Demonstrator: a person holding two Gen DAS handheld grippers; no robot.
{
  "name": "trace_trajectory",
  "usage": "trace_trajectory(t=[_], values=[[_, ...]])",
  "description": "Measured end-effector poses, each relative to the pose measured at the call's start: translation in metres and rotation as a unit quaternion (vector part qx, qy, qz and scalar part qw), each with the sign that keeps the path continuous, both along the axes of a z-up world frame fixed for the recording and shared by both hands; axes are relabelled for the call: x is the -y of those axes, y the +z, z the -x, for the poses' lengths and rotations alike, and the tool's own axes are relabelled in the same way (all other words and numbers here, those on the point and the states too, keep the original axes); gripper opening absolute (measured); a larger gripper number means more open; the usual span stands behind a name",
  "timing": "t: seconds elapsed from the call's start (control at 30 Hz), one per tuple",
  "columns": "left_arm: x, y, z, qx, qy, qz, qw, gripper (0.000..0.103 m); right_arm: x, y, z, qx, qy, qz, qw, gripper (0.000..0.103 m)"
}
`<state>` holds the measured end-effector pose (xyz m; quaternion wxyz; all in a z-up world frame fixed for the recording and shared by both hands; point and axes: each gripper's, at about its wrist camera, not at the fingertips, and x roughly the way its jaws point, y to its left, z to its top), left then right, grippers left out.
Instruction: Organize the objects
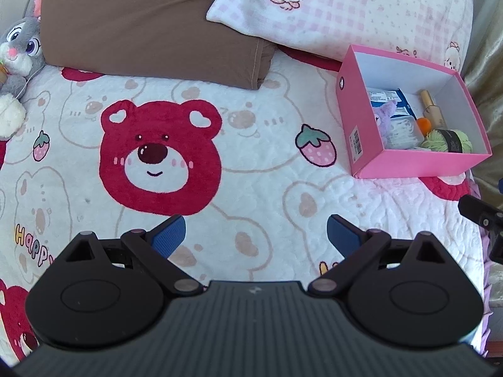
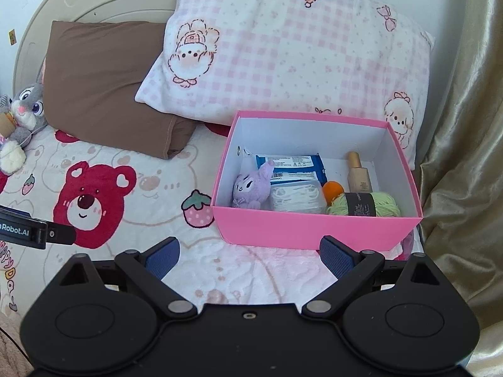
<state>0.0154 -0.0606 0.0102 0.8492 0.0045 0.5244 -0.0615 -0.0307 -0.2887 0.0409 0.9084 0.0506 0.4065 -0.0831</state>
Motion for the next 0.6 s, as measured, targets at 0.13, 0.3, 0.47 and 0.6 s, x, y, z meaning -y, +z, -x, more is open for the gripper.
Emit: trace_trajectory(t=[0.13,0.3,0.47,0.6], values=[[-0.002,-0.004,-0.002,0.002,0.004,-0.008,1.0,0.098,-0.003,0.003,-0.002,-0.009,0.0,-0.009,1.0,0.098],[0.0,-0.012,-0.004,-0.004,0.004,-0.009,0.9999,0.098,-0.004,0.006,-0.004,-0.016,-0.005,-0.015,1.0,0.098],[0.001,-0.014,-0.001,-0.002,0.002,-0.008,1.0,0.098,-0.01,0.007,-0.005,-0.018,-0.004,-0.008,1.0,0.098],[0.0,-0.014,0.0,-0.003,0.001,-0.014,0.9999,0.098,-0.013,0.007,-0.008,-0.024,-0.003,-0.007,1.0,0.098]])
